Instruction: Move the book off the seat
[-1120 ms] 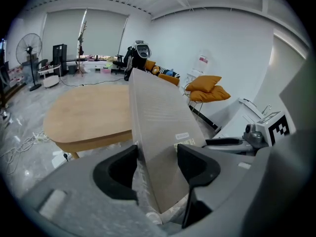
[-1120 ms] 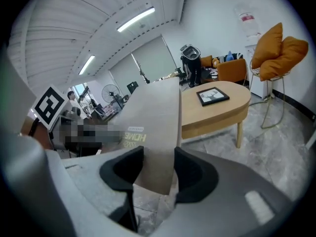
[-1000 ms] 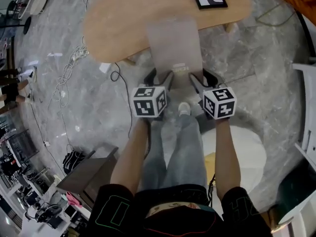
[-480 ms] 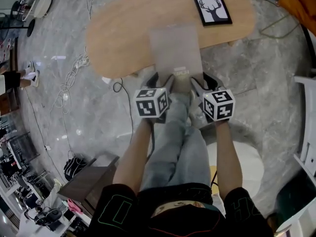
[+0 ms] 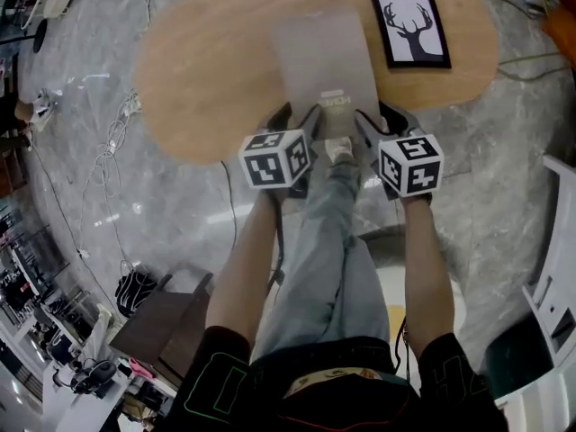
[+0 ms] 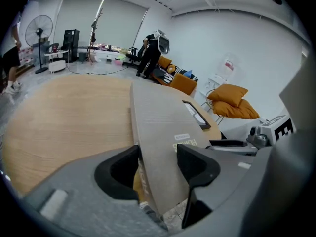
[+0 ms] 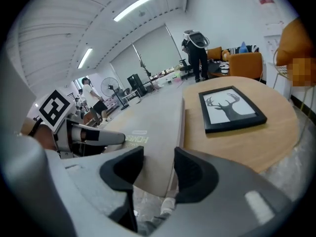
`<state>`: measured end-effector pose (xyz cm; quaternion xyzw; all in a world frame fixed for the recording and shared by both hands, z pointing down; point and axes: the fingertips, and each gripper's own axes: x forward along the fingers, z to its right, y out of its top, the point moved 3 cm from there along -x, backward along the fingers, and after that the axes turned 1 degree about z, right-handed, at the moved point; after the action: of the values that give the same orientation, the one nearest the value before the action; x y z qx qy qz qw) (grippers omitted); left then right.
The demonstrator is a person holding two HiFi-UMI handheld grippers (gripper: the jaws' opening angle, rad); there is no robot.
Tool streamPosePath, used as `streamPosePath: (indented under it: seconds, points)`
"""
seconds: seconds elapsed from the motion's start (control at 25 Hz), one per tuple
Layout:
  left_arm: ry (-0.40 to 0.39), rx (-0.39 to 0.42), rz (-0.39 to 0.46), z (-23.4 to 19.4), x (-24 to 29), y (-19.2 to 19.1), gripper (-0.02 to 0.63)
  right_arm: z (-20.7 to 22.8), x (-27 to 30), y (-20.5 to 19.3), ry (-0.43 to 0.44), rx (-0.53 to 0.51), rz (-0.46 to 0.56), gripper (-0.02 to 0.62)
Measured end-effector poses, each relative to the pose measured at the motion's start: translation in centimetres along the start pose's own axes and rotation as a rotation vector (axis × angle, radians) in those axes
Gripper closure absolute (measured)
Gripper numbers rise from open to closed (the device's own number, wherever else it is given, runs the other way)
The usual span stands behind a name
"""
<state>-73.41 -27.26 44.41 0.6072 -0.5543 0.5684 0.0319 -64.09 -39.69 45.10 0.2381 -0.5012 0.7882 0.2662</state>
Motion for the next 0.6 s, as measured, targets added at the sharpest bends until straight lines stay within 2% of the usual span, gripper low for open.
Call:
streamPosePath:
  seconds: [0.24,0.44,0.6]
  points:
    - [0.032,-0.040,-0.019,-2.2,4.6,1.8,0.351,2.5,4.5,2.0,-0.005,-0.014,-0.049,0.400]
    - [0.060,-0.053,-0.004,-2.5,5.9,3.8,0.350,3.7,6.0,4.2,0.007,-0.051,-0.082,0.396]
    - [0.108,-0.061,-0.022,-2.1,5.9,3.4,0.351,4.0,6.1,3.9,0.041,-0.077,-0.132,0.390]
